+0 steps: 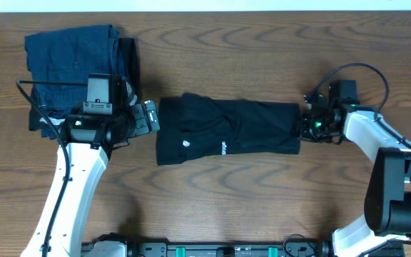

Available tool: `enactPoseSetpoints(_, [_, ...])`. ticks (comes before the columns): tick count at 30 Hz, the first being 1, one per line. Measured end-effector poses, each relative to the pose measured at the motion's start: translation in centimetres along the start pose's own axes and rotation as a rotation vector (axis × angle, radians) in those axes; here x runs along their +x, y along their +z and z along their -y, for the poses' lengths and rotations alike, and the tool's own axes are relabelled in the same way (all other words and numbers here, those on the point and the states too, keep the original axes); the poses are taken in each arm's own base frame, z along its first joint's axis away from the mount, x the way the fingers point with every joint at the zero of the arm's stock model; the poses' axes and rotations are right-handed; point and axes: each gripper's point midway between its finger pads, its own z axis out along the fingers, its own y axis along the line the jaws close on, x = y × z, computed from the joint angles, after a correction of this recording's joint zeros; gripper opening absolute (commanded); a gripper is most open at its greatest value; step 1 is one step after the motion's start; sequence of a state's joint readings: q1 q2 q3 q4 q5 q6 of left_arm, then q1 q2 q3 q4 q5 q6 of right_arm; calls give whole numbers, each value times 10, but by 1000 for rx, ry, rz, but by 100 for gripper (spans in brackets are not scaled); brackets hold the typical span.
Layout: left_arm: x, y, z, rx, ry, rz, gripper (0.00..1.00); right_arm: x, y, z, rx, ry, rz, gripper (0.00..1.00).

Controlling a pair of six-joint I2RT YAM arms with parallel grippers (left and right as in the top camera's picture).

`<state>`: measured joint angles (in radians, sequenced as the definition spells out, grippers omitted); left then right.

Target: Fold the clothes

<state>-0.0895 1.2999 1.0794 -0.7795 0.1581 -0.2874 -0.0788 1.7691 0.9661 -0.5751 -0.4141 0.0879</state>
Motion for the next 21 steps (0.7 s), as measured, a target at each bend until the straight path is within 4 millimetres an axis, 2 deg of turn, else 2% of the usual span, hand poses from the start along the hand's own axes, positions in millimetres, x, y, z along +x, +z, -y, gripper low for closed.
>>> enactPoseSetpoints(3, [0,0,0,0,0,0,98,-5,-16,15,15,69,-8,1])
enactPoseSetpoints(8, [0,0,0,0,0,0,98,-29,-58,42,39,172,42,1])
enactPoseSetpoints(11, [0,0,0,0,0,0,98,-41,-80,48,51,196,77,1])
enactPoseSetpoints(16, [0,0,0,0,0,0,98,-60,-111,30,27,172,116,1])
enactPoseSetpoints(21, [0,0,0,0,0,0,98,-71,-125,-10,-36,102,112,1])
